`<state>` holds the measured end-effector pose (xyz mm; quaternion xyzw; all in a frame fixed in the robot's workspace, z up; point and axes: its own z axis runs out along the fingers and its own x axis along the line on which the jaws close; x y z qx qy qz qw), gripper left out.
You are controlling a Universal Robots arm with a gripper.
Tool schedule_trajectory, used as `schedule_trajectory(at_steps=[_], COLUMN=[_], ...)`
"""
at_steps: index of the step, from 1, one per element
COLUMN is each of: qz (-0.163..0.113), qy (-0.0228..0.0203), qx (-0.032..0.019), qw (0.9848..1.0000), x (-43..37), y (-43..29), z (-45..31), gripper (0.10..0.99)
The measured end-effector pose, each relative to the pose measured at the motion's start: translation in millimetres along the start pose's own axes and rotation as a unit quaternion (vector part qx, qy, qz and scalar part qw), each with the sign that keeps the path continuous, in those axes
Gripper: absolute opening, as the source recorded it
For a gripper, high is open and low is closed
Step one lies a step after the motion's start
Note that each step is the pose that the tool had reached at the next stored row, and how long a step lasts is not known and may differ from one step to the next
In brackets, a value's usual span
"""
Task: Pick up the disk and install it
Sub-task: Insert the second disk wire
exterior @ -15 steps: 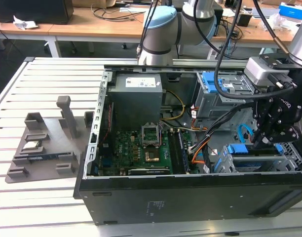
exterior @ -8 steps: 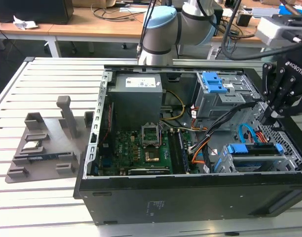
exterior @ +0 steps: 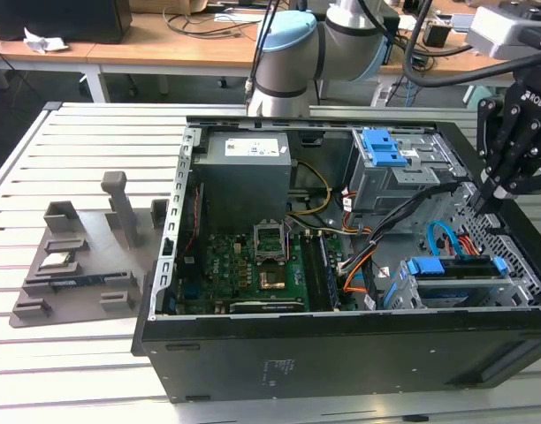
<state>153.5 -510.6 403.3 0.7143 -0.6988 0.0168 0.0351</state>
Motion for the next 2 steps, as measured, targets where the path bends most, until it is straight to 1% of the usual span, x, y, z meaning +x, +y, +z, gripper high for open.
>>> schedule_trajectory(at_steps=[2], qz=[0.0], qy=[0.0], qx=[0.0], qw=[1.0], x=[0.0], y=[0.0], z=[0.0], gripper=[0.106])
